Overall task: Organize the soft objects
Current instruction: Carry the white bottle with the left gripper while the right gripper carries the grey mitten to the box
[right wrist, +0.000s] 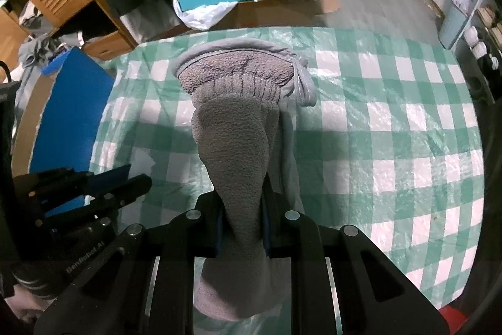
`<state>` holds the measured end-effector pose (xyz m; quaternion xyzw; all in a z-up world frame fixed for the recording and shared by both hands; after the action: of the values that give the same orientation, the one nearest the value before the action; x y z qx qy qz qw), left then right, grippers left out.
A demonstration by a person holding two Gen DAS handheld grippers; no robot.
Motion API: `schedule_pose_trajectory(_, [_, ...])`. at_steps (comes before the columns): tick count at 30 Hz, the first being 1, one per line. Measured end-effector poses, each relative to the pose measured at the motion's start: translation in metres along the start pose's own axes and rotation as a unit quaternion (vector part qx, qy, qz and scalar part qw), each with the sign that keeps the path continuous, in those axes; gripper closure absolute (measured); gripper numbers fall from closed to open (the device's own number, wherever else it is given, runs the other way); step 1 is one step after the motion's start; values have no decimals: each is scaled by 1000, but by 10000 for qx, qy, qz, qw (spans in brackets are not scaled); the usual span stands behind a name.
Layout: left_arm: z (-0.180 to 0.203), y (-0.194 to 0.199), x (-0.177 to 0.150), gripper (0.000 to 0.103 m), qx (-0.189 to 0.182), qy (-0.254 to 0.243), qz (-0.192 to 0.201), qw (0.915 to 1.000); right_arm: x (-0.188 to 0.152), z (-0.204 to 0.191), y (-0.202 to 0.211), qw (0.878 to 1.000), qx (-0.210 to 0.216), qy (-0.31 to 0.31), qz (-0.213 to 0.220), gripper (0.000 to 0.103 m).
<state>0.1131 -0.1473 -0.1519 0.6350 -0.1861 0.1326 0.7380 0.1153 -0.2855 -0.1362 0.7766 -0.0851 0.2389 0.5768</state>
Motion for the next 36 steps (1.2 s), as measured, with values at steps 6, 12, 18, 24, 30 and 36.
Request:
schedule_pose_trajectory(6, [-2, 19, 3, 88, 43, -14, 189, 9998, 2, -10, 12, 9999, 28, 80, 117, 87])
schedule_pose_trajectory(12, [-5, 37, 5, 88, 89, -14, 381, 9992, 5, -18, 27, 9996, 85, 153, 243, 87])
schedule_pose_trajectory(18, [-9, 55, 6, 88, 131, -18, 553, 9984, 11, -25, 39, 9990, 153, 159, 387, 87])
schedule_pose_trajectory(24, [-19, 72, 6, 88, 164, 50, 696, 9974, 17, -39, 50, 9981, 220, 248, 516, 87])
schedule_pose_trajectory(30, [-29, 91, 7, 88, 191, 98, 868, 9960, 25, -56, 61, 9968, 284, 351, 662, 87])
schedule_pose_trajectory(36, [-42, 105, 4, 88, 241, 175, 985, 9947, 30, -75, 67, 9954, 351, 510, 728, 87])
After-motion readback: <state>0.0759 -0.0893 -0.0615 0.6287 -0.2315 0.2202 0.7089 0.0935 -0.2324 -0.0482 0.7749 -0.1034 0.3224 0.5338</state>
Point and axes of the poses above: each gripper's, at about its wrist camera, not at the fingertips, and y roughly against the way its jaws point, z to its right, x to its top, the point moved 4 cm from there along -y, roughly the way its jaws point, and after that the axes turned 8 degrees about z, right-handed, at the moved point
